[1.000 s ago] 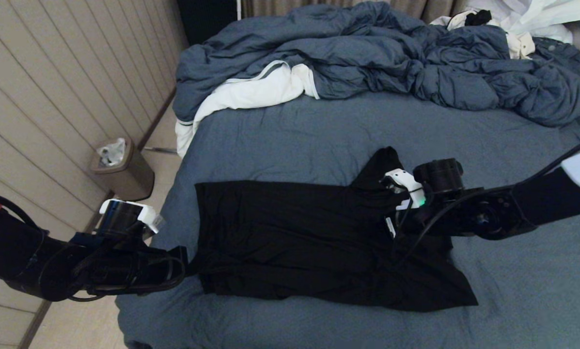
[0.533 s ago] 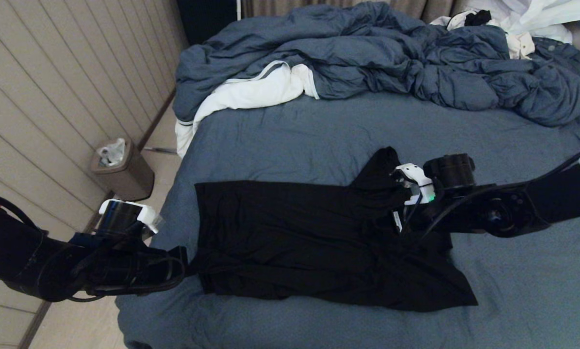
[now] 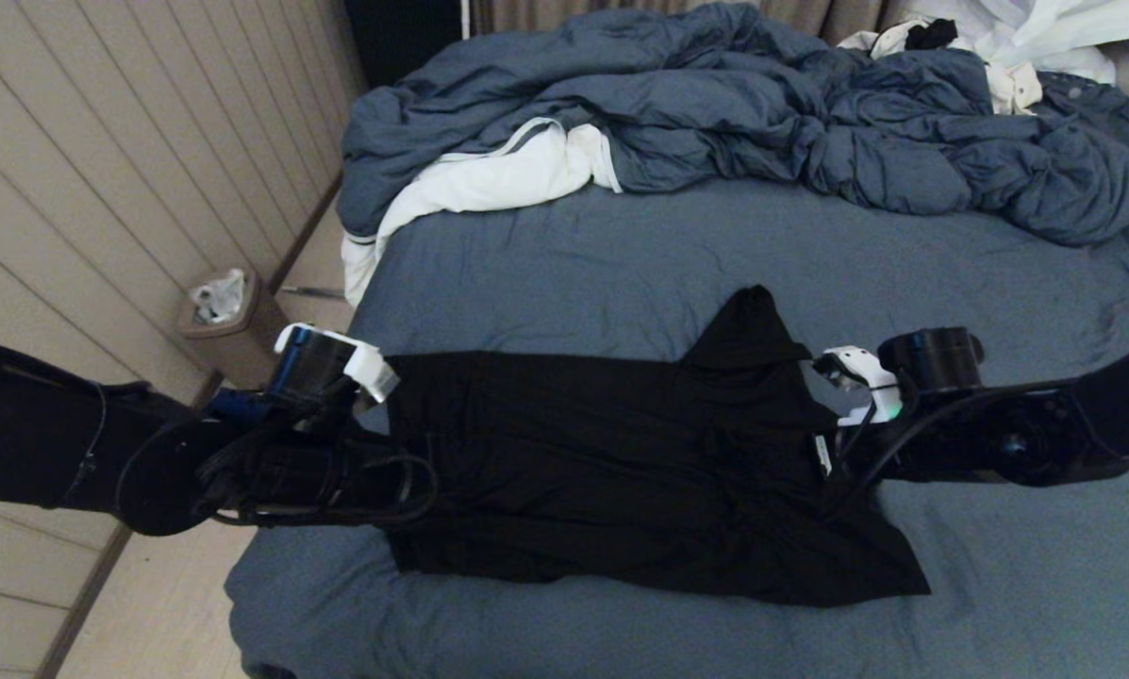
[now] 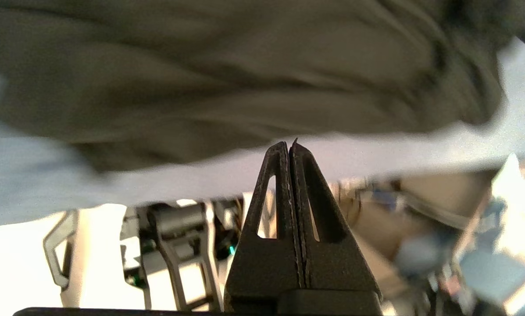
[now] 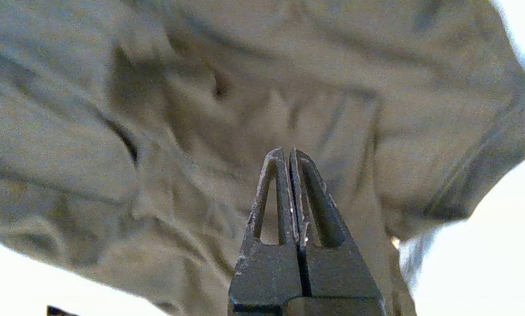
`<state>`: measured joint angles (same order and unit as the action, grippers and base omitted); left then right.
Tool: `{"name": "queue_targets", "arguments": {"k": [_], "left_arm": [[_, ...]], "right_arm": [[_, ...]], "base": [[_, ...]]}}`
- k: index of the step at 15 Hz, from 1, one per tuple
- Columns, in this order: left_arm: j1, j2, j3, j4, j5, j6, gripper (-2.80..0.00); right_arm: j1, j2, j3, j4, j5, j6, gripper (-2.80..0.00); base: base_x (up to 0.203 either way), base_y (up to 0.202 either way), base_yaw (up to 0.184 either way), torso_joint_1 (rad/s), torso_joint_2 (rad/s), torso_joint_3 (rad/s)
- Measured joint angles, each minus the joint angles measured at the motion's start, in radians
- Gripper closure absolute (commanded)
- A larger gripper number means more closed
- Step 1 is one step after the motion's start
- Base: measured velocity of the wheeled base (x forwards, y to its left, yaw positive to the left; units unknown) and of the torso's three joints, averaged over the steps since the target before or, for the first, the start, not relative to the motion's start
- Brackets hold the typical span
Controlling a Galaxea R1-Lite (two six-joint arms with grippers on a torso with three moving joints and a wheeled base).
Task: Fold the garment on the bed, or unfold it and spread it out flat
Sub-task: Fold the black T-shirt
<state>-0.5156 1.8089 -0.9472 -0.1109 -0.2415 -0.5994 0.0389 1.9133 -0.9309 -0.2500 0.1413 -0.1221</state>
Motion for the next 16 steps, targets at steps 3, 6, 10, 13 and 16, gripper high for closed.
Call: {"name": "queue_targets", "arguments": {"k": [3, 6, 10, 13, 16], "left_arm": [[-0.147, 0.035, -0.168, 0.158, 0.021, 0.005, 0.0], [-0.236, 0.137, -0.312, 0.228, 0.031, 0.016, 0.0], [-0.299, 0.282, -0.464, 0.256, 0.031, 0.018, 0.0], [-0.345, 0.353, -0.537, 0.268, 0.029, 0.015, 0.0], [-0.389, 0.385, -0.558, 0.268, 0.024, 0.009, 0.0]], "right_arm": [[0.001, -0.027, 0.05, 0.001, 0.002, -0.002, 0.0], [0.014, -0.038, 0.087, 0.001, 0.003, -0.001, 0.0], [0.053, -0.026, 0.106, -0.002, 0.002, 0.0, 0.0], [0.088, 0.005, 0.1, -0.002, 0.002, 0.001, 0.0], [0.098, 0.025, 0.11, -0.003, 0.001, 0.0, 0.0]], "base": [[0.0, 0.0, 0.0, 0.0, 0.0, 0.0], [0.0, 0.0, 0.0, 0.0, 0.0, 0.0], [0.0, 0.0, 0.0, 0.0, 0.0, 0.0], [0.0, 0.0, 0.0, 0.0, 0.0, 0.0], [0.0, 0.0, 0.0, 0.0, 0.0, 0.0]]}}
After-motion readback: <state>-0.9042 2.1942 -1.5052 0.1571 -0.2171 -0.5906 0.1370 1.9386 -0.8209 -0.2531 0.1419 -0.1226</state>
